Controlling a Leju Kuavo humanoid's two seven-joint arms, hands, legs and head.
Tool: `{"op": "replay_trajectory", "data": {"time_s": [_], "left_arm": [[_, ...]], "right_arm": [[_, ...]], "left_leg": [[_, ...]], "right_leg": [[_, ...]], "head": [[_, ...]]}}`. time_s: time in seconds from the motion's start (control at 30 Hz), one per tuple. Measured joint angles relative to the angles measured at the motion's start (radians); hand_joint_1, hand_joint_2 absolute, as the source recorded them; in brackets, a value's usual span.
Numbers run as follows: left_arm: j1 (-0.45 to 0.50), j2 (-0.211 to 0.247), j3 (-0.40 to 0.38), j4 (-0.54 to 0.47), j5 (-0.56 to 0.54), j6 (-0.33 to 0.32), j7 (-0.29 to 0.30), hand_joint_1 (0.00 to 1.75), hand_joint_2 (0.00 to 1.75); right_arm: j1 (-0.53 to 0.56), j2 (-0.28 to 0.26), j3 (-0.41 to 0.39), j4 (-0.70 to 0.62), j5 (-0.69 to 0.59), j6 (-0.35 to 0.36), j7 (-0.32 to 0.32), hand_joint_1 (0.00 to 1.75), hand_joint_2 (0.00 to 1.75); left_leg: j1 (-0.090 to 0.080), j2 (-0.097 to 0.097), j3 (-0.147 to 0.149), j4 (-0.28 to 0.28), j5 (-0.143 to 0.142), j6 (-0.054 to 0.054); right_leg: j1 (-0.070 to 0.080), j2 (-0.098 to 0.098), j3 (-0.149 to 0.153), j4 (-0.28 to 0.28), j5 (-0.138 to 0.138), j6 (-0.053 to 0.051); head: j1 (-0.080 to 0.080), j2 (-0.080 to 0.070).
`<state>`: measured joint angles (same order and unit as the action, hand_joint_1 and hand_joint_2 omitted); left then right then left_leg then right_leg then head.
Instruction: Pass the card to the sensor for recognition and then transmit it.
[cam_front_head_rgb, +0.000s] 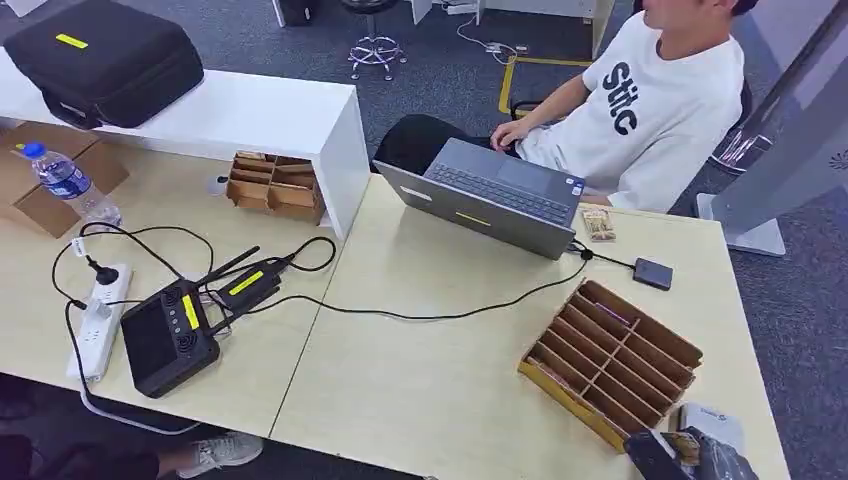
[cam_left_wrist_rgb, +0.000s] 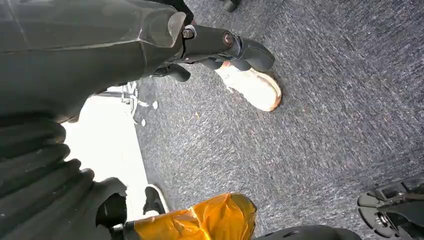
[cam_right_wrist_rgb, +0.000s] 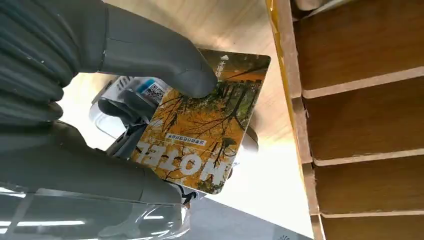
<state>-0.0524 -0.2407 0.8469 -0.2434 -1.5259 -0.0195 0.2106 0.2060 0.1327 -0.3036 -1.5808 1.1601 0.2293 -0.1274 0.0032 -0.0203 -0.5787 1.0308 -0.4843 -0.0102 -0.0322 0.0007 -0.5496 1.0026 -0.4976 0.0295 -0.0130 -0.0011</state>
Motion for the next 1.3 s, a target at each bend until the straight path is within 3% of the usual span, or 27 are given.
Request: {"op": "replay_trajectory", "data": {"time_s": [0.67, 0.9, 1.1, 1.3], "left_arm": [[0.000, 0.003, 0.019, 0.000, -0.002, 0.000, 0.000, 0.00, 1.75], [0.001, 0.001, 0.042, 0.000, -0.003, 0.004, -0.002, 0.00, 1.75], [0.001, -0.002, 0.048, 0.000, -0.003, 0.003, -0.002, 0.00, 1.75], [0.002, -0.006, 0.048, 0.000, -0.003, 0.001, -0.003, 0.00, 1.75]], "right_arm": [[-0.008, -0.013, 0.021, 0.013, -0.023, -0.016, 0.003, 1.75, 1.75], [0.006, -0.022, 0.056, -0.023, -0.129, -0.024, -0.061, 1.75, 1.75], [0.007, -0.046, 0.097, -0.066, -0.300, -0.031, -0.153, 1.75, 1.75], [-0.018, -0.058, 0.117, -0.128, -0.393, -0.076, -0.182, 1.75, 1.75]], "left_leg": [[0.000, 0.000, 0.000, 0.000, 0.000, 0.000], [0.000, 0.001, 0.000, 0.000, 0.000, 0.000], [0.000, 0.001, 0.000, 0.000, 0.000, 0.000], [0.000, 0.001, 0.000, 0.000, 0.000, 0.000]], "right_leg": [[0.000, 0.000, 0.000, 0.000, 0.000, 0.000], [0.000, 0.001, 0.000, 0.000, 0.000, 0.000], [0.000, 0.001, 0.000, 0.000, 0.000, 0.000], [0.000, 0.001, 0.000, 0.000, 0.000, 0.000]], "head": [[0.000, 0.000], [0.000, 0.000], [0.000, 0.000], [0.000, 0.000]]}}
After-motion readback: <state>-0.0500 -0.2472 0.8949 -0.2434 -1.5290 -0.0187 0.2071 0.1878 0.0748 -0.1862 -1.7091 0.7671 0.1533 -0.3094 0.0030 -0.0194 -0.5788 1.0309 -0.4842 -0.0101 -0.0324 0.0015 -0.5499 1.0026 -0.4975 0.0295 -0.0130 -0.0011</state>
